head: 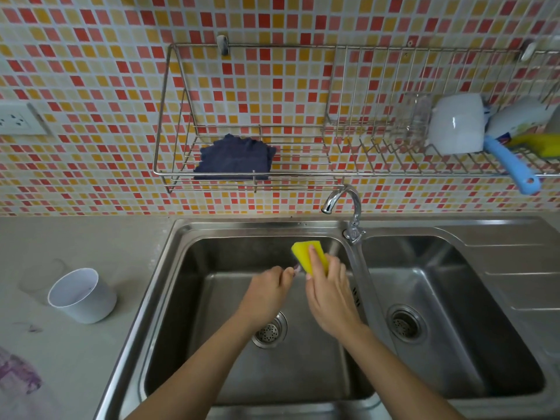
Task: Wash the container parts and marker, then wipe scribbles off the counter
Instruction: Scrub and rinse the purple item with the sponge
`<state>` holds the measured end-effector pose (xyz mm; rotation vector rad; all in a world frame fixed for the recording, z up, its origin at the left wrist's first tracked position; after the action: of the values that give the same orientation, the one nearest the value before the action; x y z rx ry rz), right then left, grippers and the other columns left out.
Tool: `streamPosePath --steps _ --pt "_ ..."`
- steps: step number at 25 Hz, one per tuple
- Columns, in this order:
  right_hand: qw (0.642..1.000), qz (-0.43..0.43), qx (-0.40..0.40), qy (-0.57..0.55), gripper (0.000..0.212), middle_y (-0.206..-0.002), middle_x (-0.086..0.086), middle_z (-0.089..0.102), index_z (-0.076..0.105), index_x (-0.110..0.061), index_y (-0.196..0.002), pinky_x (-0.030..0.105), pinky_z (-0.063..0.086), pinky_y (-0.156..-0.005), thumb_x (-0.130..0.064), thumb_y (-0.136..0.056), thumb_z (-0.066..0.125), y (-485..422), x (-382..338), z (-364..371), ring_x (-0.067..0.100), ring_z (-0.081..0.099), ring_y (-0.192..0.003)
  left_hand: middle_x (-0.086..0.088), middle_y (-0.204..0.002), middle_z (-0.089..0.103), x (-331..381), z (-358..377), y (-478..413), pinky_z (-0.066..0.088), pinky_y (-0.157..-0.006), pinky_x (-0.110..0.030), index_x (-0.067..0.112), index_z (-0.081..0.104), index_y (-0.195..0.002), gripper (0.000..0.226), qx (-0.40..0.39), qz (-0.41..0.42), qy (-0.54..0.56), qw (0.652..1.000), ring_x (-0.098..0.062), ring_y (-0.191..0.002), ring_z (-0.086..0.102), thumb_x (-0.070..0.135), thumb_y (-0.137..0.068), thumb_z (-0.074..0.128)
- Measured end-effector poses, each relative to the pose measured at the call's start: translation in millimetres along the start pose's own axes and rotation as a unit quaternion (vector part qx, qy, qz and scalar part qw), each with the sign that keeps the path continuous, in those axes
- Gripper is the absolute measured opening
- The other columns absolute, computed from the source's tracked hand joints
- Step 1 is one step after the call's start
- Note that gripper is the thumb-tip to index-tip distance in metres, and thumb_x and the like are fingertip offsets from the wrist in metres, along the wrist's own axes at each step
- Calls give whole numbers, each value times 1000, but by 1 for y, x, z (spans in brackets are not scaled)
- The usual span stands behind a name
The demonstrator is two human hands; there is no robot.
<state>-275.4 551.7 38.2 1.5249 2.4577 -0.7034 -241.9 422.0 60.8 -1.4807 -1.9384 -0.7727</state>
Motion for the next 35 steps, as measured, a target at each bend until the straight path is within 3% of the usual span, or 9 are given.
streamPosePath --steps 4,9,12,15,18,23,29,32,35 --pt "1000 -14 -2 -2 57 -120 18 47 25 -14 -144 40 46 -78 -33 -90 27 4 9 1 30 50 -96 -3 -75 61 -8 11 2 40 -66 -30 9 62 -82 25 100 97 -38 989 -21 -73 58 31 -91 56" --pt "999 44 18 -24 56 -119 19 47 24 -15 -144 39 45 -78 -31 -91 30 7 14 3 29 48 -97 15 -74 64 -3 16 5 42 -66 -2 17 66 -90 9 187 67 71 977 6 -68 59 25 -86 65" --pt "999 27 16 -11 55 -115 19 51 28 -12 -141 40 50 -74 -30 -89 31 10 15 10 30 52 -91 8 -65 68 -10 23 -3 49 -69 -23 25 64 -70 15 177 -36 192 965 -5 -64 63 21 -84 67" --pt "996 80 24 -22 56 -116 20 52 29 -11 -141 41 52 -72 -32 -89 29 8 22 10 29 53 -90 -4 -49 60 -15 36 -10 44 -58 -29 18 56 -52 35 149 -179 418 878 -19 -53 53 3 -84 61" --pt "1000 9 10 18 57 -119 20 52 30 -13 -142 39 52 -73 -33 -88 31 8 25 20 31 57 -92 -5 -45 57 -7 43 -15 43 -39 -14 2 56 -69 20 54 -291 595 747 -10 -39 52 -6 -85 51" --pt "999 22 3 34 57 -114 22 55 31 -12 -140 39 54 -69 -33 -87 33 6 41 30 33 59 -89 -7 -45 56 -5 45 -18 36 -32 -9 -5 60 -74 20 -33 -363 656 661 -7 -34 49 -1 -88 46" --pt "999 -36 -5 -40 67 -122 14 46 21 -15 -146 38 51 -78 -27 -86 49 -8 52 37 26 53 -96 -7 -46 56 -9 53 -30 37 -32 -9 -4 60 -74 20 -26 -384 648 657 -7 -34 49 0 -89 47" --pt "952 184 -6 -245 84 -131 11 35 13 -13 -148 26 37 -88 -16 -81 64 -26 83 32 22 47 -106 -5 -44 57 -16 52 -37 39 -32 -9 -2 59 -75 16 5 -376 603 704 -5 -33 51 -1 -89 50" --pt "929 269 16 -253 64 -137 19 25 31 -9 -140 19 33 -87 -11 -83 61 -54 122 32 34 48 -110 -6 -48 55 -19 44 -46 42 -37 -13 2 56 -74 13 71 -325 510 793 -6 -37 51 -4 -86 56"
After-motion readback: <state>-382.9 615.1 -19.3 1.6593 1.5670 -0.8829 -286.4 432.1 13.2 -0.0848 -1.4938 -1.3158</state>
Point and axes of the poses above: each hand's wrist, its own y-axis away from the middle knuckle, its own z-axis out of the palm, x = y × z, the point moved 3 cm from there along -y, towards the middle knuckle
